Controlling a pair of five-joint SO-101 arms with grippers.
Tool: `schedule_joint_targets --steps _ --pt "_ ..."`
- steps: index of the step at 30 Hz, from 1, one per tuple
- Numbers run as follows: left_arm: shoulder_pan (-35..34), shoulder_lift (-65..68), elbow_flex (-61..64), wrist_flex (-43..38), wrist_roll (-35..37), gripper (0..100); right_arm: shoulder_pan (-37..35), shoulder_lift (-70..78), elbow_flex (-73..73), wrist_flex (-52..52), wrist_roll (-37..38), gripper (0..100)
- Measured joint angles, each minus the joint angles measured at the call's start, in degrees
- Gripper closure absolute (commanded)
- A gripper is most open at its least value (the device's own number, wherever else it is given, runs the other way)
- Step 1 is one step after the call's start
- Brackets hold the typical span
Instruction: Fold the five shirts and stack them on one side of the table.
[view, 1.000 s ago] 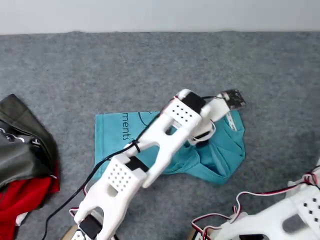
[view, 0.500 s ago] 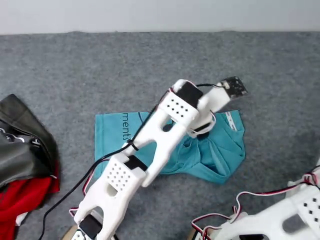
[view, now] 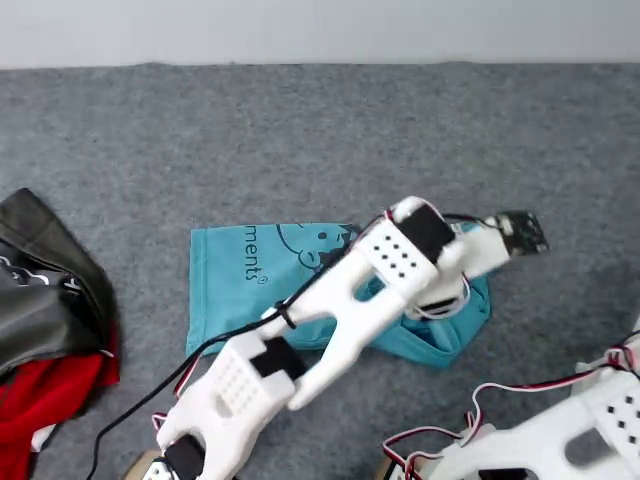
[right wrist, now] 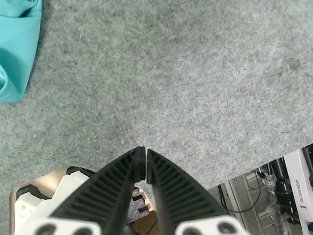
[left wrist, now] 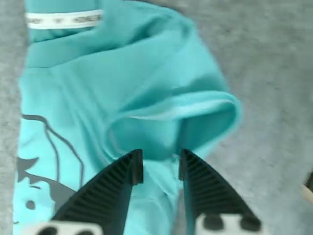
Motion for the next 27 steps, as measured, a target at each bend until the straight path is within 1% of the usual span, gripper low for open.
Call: schedule_joint_targets --steps 2,5,11,18,20,24,27 --pt "1.41 -1.85 4.13 0.00 -0.97 82 0.00 0.00 0.00 -0.18 0.00 99.0" --pt "2.46 -2.29 8.70 0.00 -2.20 80 0.00 0.00 0.00 -1.05 0.00 99.0" --pt "2.55 -2.37 11.78 -0.26 -2.37 80 0.00 0.00 0.00 -1.05 0.00 99.0" --pt "2.81 -2.46 18.37 -7.56 -2.37 81 0.00 0.00 0.00 -1.05 0.00 99.0" --pt "2.81 -2.46 18.81 -8.79 -2.64 85 0.00 0.00 0.00 -1.05 0.00 99.0" --pt "2.90 -2.46 19.16 -9.58 -2.64 98 0.00 0.00 0.00 -1.05 0.00 99.0" --pt "2.90 -2.46 19.16 -9.58 -2.64 99 0.00 0.00 0.00 -1.05 0.00 99.0"
